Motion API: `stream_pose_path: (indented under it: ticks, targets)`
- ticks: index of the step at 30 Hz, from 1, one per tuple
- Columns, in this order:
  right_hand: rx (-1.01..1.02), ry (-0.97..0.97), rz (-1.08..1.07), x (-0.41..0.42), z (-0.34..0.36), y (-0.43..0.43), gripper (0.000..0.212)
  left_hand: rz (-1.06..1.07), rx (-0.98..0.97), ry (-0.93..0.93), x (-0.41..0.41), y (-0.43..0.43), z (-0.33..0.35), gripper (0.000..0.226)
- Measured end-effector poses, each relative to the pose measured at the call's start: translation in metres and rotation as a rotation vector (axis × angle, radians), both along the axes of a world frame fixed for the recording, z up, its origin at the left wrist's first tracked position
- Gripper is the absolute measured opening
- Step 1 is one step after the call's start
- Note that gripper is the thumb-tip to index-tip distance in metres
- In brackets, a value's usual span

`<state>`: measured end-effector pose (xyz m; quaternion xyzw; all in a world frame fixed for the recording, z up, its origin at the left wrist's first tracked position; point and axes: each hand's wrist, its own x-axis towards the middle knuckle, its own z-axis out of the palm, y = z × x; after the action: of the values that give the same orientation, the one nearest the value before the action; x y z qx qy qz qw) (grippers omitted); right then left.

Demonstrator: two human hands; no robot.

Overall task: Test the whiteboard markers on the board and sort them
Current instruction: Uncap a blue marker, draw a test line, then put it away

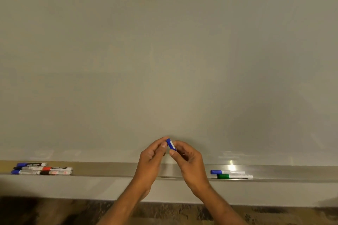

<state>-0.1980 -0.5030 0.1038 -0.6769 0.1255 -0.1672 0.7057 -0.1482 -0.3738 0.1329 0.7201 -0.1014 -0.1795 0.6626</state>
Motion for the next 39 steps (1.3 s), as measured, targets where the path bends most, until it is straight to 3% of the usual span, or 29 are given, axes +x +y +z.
stream_pose_path:
  ticks: [9, 12, 15, 20, 25, 30, 35, 37, 39]
  targets:
    - [0.332, -0.036, 0.192, 0.000, 0.130, 0.045, 0.020, -0.131, -0.302, 0.092, 0.014, 0.036, 0.109, 0.039]
    - [0.403, 0.037, 0.277, 0.000, 0.165, 0.061, 0.038, -0.173, -0.339, 0.079, 0.017, 0.050, 0.136, 0.038]
    - [0.456, 0.051, 0.318, 0.002, 0.191, 0.077, 0.042, -0.213, -0.403, 0.083, 0.019, 0.064, 0.162, 0.037]
    - [0.361, 0.055, 0.232, 0.008, 0.224, 0.109, 0.043, -0.211, -0.438, 0.050, 0.023, 0.089, 0.192, 0.041]
    - [0.272, 0.070, 0.134, 0.017, 0.242, 0.147, 0.045, -0.066, -0.551, 0.011, 0.036, 0.112, 0.216, 0.034]
    - [0.273, 0.124, 0.262, 0.022, 0.257, 0.168, 0.049, 0.076, -0.607, -0.036, 0.057, 0.140, 0.240, 0.034]
    - [0.170, -0.098, 0.258, 0.013, 0.278, 0.180, 0.020, 0.149, -0.724, -0.014, 0.072, 0.165, 0.252, 0.028]
    - [0.122, -0.196, 0.162, 0.011, 0.286, 0.181, 0.024, 0.146, -0.724, -0.051, 0.075, 0.169, 0.258, 0.027]
    - [0.220, -0.273, 0.144, 0.012, 0.296, 0.180, 0.022, 0.160, -0.682, -0.144, 0.075, 0.171, 0.264, 0.027]
